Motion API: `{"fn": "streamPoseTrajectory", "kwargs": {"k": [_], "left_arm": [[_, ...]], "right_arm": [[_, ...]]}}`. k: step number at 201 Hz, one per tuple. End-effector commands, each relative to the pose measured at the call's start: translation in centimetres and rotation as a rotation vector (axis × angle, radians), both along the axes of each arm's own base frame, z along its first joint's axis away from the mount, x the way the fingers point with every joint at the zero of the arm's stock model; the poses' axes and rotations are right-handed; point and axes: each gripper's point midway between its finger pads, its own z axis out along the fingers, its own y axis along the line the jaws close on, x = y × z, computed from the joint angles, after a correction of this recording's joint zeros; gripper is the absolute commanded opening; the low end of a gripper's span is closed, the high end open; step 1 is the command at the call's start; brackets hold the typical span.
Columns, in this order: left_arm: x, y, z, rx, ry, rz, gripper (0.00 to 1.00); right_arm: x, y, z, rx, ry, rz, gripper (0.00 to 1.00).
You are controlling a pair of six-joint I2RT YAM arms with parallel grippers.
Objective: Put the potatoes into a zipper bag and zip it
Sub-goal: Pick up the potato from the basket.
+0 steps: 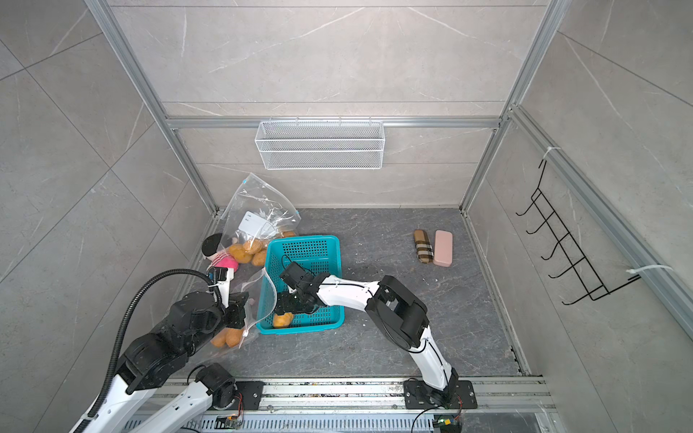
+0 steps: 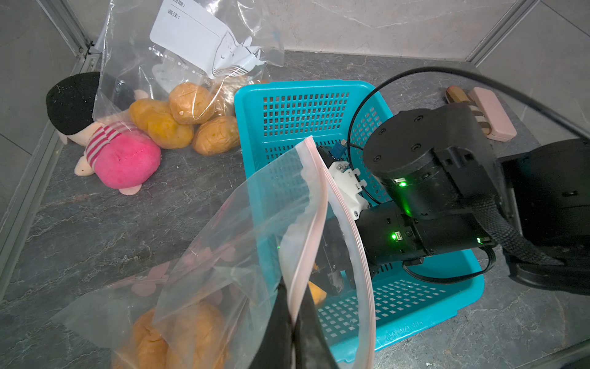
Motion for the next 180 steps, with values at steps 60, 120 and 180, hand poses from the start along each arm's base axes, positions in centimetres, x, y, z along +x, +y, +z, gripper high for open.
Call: {"fn": "streamPoseTrajectory", "kwargs": {"k": [60, 120, 180], "left_arm": [[0.3, -0.1, 0.5, 0.008, -0.027, -0.005, 0.0], [0.2, 0.1, 0.4, 0.008, -0.026, 0.0, 0.0], [0.0, 0.2, -0.1, 0.008, -0.014, 0.0, 0.0]], "right_arm": [[-0.7, -0.1, -2.2, -0.064, 0.037, 0.015, 0.63], [0.7, -1.4, 1.4, -0.045, -0.116, -0.017, 0.59], [2.0, -5.6, 6.8, -0.072, -0.347, -0.066, 0.58]]}}
